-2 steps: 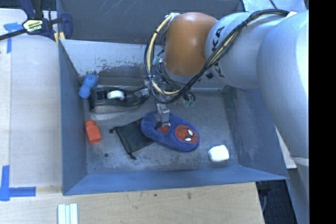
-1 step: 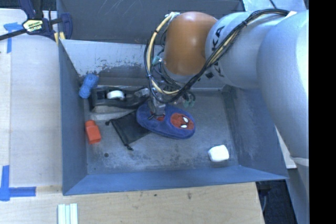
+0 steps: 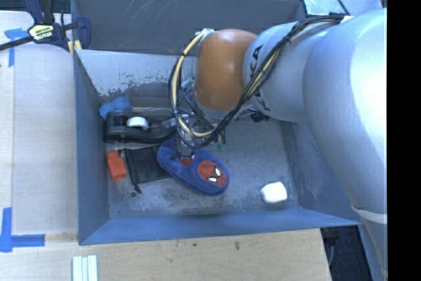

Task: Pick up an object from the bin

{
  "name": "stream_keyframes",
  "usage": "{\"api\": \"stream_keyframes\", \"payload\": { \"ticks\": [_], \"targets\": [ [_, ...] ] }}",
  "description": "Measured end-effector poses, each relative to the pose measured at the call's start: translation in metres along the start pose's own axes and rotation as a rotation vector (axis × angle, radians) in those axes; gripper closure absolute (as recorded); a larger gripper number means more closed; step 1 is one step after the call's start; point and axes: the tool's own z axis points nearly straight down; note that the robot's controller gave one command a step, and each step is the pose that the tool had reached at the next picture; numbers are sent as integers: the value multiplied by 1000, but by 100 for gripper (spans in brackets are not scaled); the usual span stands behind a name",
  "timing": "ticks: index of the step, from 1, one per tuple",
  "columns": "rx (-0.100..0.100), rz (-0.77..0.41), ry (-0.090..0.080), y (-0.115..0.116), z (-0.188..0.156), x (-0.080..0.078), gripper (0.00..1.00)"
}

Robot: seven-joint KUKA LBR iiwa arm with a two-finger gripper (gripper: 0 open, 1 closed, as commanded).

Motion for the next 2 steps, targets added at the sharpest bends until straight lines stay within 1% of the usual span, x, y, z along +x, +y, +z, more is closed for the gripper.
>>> {"api": "stream_keyframes", "payload": {
  "ticks": [1,2],
  "targets": [
    [-10,261,-13,-12,4,66,100],
    [-8,261,-13,-12,4,66,0]
  ]
}}
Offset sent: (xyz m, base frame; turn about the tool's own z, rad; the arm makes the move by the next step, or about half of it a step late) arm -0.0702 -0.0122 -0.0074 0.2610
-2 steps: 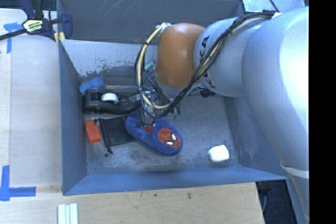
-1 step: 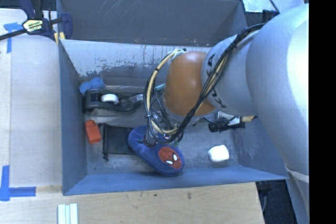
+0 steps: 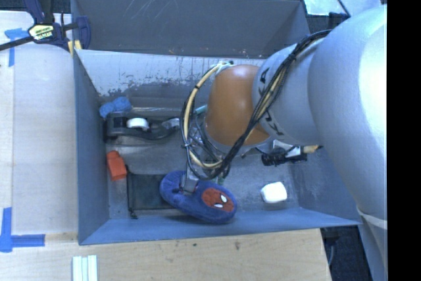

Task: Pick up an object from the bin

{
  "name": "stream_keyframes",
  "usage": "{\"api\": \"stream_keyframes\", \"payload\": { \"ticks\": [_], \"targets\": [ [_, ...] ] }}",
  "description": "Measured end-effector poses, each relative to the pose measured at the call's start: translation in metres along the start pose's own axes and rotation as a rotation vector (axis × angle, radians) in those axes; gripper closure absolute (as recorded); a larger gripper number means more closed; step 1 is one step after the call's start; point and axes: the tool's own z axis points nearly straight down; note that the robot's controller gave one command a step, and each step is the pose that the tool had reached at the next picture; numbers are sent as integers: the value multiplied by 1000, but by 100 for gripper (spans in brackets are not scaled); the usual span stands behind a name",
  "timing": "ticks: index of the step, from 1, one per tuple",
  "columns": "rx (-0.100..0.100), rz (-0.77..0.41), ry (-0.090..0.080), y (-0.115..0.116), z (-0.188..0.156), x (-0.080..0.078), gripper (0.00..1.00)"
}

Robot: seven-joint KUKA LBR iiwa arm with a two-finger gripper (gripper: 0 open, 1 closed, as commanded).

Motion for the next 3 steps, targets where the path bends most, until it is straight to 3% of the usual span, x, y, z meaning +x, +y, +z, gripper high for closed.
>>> {"api": "stream_keyframes", "payload": {
  "ticks": [1,2,3],
  "targets": [
    [-3,-656,-3,-5,-1,17,0],
    [-5,-1187,2,25,-11,33,0],
    [-4,-1183,11,23,-10,35,100]
  ]
}}
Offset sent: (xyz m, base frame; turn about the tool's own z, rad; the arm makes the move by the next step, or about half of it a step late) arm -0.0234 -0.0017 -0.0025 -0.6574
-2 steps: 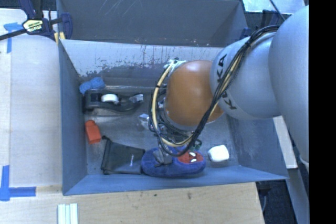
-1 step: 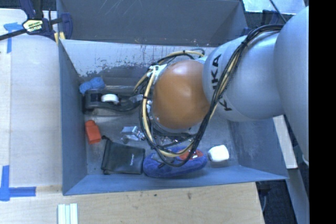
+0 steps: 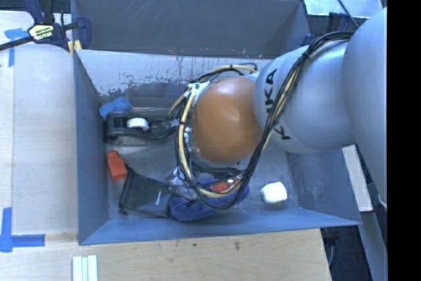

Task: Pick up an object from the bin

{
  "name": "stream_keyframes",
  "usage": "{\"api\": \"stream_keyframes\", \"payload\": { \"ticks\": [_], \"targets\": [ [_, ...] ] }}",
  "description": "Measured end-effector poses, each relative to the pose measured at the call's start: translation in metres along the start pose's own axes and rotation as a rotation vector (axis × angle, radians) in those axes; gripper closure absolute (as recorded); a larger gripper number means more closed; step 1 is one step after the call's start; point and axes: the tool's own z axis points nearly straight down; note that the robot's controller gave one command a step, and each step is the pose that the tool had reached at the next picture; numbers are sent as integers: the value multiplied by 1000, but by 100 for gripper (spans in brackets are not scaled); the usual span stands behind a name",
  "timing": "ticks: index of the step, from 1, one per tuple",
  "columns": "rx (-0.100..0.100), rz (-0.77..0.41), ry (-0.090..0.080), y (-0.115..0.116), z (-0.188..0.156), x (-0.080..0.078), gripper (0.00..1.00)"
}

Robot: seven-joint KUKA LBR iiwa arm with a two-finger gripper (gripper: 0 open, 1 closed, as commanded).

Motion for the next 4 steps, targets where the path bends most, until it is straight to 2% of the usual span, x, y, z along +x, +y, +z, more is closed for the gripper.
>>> {"api": "stream_keyframes", "payload": {
  "ticks": [1,2,3,4],
  "targets": [
    [0,0,-2,0,0,-1,0],
    [-3,-600,-2,37,8,-46,0],
    [-4,-596,0,37,8,-46,100],
    [4,-615,-3,25,-165,-39,100]
  ]
}}
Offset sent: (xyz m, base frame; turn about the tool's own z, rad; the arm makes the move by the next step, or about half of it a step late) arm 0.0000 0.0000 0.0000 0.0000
